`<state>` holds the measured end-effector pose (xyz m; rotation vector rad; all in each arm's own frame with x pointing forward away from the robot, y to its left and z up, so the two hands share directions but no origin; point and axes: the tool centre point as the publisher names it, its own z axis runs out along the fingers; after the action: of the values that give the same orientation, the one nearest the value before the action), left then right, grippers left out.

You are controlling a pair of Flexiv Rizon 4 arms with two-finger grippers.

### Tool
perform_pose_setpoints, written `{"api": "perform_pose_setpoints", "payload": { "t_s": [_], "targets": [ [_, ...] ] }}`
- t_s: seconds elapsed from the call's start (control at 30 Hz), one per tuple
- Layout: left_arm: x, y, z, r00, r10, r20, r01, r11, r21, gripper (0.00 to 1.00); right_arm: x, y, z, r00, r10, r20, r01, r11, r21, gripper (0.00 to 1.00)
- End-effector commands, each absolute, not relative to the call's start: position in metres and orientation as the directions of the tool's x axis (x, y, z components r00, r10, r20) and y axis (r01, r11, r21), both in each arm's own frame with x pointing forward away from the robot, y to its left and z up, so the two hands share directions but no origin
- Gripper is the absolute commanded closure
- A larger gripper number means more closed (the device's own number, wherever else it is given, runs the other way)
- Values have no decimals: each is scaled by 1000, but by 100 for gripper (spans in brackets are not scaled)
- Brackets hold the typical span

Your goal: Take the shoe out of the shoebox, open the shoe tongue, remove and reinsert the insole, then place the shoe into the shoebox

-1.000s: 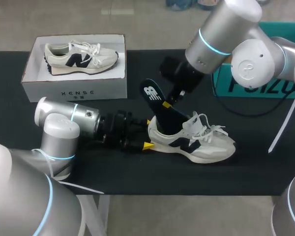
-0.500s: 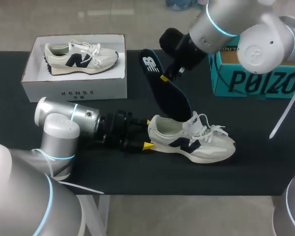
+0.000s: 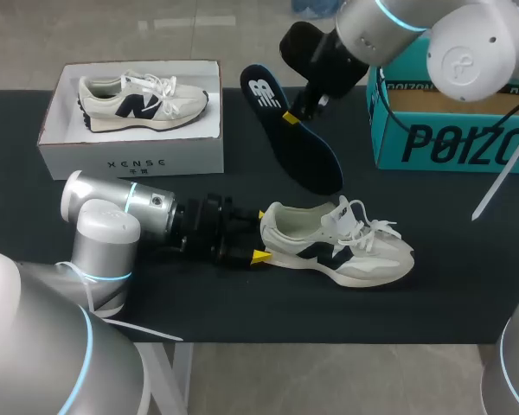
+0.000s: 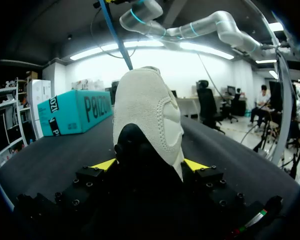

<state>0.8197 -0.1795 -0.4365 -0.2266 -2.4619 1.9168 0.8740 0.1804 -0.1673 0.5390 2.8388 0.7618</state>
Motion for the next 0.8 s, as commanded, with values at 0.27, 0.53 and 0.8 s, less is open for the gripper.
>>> {"api": "perform_pose_setpoints", "payload": {
  "t_s": [0.27,0.53,0.8],
  "targets": [
    [820,-181,-440,-989,123,-78,106,241,-965,100,873,180,-169,-924,379,-55,300,805,511,100],
    [820,-181,-440,-989,123,-78,106,241,-965,100,835,155,-125,-916,383,-121,263,800,538,100],
    [820,-181,-440,-989,123,-78,106,241,-965,100,786,142,-80,-946,298,-129,186,821,540,100]
  ]
}}
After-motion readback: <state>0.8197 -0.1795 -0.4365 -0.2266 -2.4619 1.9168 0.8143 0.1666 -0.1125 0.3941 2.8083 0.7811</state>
